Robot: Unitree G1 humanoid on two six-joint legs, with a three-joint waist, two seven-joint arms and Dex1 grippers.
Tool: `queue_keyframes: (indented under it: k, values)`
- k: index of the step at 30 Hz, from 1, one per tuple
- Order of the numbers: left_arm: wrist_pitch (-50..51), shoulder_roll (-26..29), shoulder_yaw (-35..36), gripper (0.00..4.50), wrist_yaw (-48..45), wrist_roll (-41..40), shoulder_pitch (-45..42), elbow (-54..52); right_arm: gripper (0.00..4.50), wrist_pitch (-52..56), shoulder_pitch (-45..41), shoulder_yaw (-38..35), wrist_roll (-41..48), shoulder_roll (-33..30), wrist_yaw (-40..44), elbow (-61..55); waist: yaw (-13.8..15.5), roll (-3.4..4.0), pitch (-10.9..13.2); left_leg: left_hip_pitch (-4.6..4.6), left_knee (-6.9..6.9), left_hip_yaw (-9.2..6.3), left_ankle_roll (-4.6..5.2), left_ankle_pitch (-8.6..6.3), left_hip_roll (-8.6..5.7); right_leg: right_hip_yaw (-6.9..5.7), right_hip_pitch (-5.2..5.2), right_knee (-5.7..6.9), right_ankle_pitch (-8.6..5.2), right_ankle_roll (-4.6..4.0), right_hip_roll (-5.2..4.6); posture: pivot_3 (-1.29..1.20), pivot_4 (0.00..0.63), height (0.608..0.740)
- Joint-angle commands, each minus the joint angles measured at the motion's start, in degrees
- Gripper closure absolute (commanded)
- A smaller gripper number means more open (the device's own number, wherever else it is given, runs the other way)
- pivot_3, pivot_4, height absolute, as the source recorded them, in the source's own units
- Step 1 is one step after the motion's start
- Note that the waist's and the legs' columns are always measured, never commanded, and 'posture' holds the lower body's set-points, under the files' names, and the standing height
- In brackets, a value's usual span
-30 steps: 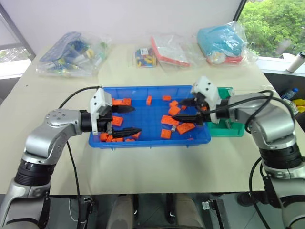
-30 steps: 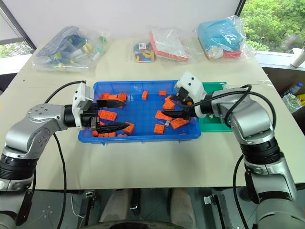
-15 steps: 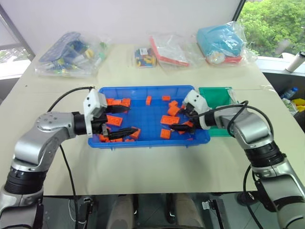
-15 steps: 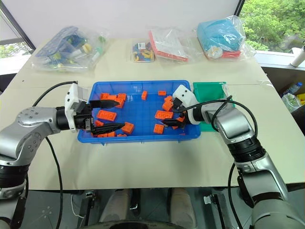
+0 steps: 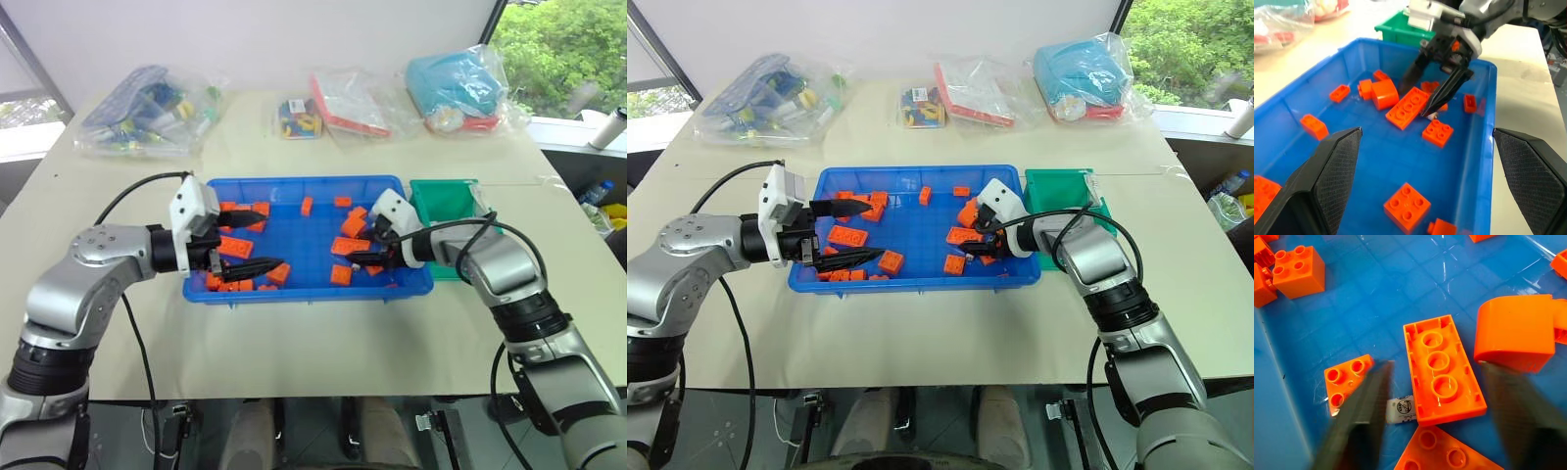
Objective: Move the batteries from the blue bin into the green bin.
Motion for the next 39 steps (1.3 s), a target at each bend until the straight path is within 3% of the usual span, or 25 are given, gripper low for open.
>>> queue_keyframes:
  k: [1, 5, 12, 15, 17, 19, 25, 31, 39]
  values:
    - [-0.73, 0.25, 0.81, 0.00, -0.11, -0.02, -1.41, 0.24, 3.17, 0.28, -2.51, 0.14, -0.32, 1.36, -0.70, -2.16, -0.06, 0.00, 0.00, 0.00, 0.00, 0.00, 0.00, 0.00, 0.00, 0.00, 0.00, 0.01, 0.00, 0.00, 0.01, 0.00, 0.150, 0.736]
    - [-1.15, 0.10, 0.56, 0.00, -0.37, 0.18, -1.94, 1.06, 3.17, 0.01, -4.82, 1.48, -1.11, 4.18, -1.61, -1.35, -0.10, 0.00, 0.00, 0.00, -0.01, 0.00, 0.00, 0.00, 0.01, 0.00, -0.01, 0.01, 0.00, 0.00, 0.01, 0.00, 0.150, 0.736]
    - [-1.93, -0.95, -0.33, 0.00, -0.43, 0.86, -2.87, 2.08, 3.17, -2.06, -11.01, 4.58, -3.29, 16.16, -6.03, 4.69, -0.23, 0.00, 0.00, 0.00, -0.03, 0.00, 0.00, 0.00, 0.03, 0.00, -0.04, 0.05, 0.00, 0.00, 0.04, 0.00, 0.150, 0.736]
    - [-2.04, -1.21, -0.46, 0.00, -0.45, 0.95, -2.97, 1.99, 1.81, -3.04, -11.93, 6.29, -5.68, 16.84, -6.61, 6.14, 0.16, 0.00, 0.00, -0.02, -0.01, 0.01, 0.00, 0.00, 0.02, 0.00, -0.03, 0.04, 0.00, 0.00, 0.01, 0.00, 0.150, 0.736]
    - [-2.20, -1.05, -0.26, 0.00, -0.68, 0.95, -2.72, 2.01, 1.00, -1.58, -12.21, 5.56, -5.82, 14.12, -5.59, 4.36, 0.27, 0.00, 0.00, -0.04, 0.01, 0.00, -0.01, 0.00, 0.00, 0.00, -0.02, 0.04, 0.00, 0.00, -0.01, 0.00, 0.150, 0.736]
    - [-2.33, -0.89, -0.07, 0.00, -0.77, 0.93, -2.37, 1.92, 1.00, 0.67, -11.68, 4.39, -5.19, 11.41, -4.81, 1.62, 0.44, 0.00, 0.00, -0.05, 0.03, 0.00, 0.00, 0.00, -0.01, 0.00, -0.01, 0.04, 0.00, 0.00, -0.04, 0.00, 0.150, 0.736]
    - [-2.37, -0.51, 0.67, 0.00, -0.41, 0.86, -0.51, 0.78, 1.00, 21.47, -5.39, -3.47, 0.11, 5.84, -7.98, -13.70, -0.24, -0.01, 0.00, 0.00, -0.04, -0.02, 0.00, 0.00, 0.02, -0.01, -0.03, 0.05, 0.00, 0.00, 0.00, 0.00, 0.150, 0.736]
    - [-2.47, -0.01, 0.73, 0.00, -0.65, 0.84, -0.32, 1.02, 1.00, 39.20, -1.90, -10.53, 1.72, 8.57, -15.36, -21.75, -0.17, -0.01, -0.01, 0.00, -0.05, -0.03, 0.00, 0.00, 0.04, -0.01, -0.06, 0.07, 0.00, -0.01, 0.01, 0.00, 0.150, 0.736]
    - [-2.86, -0.55, -0.24, 0.00, -0.62, 1.20, -1.65, 1.61, 1.00, 39.66, -0.72, -8.86, 2.87, 9.56, -19.69, -20.98, -0.10, -0.01, -0.01, -0.03, -0.04, -0.04, 0.00, 0.00, 0.00, -0.01, -0.05, 0.03, 0.00, -0.01, -0.02, 0.00, 0.150, 0.736]
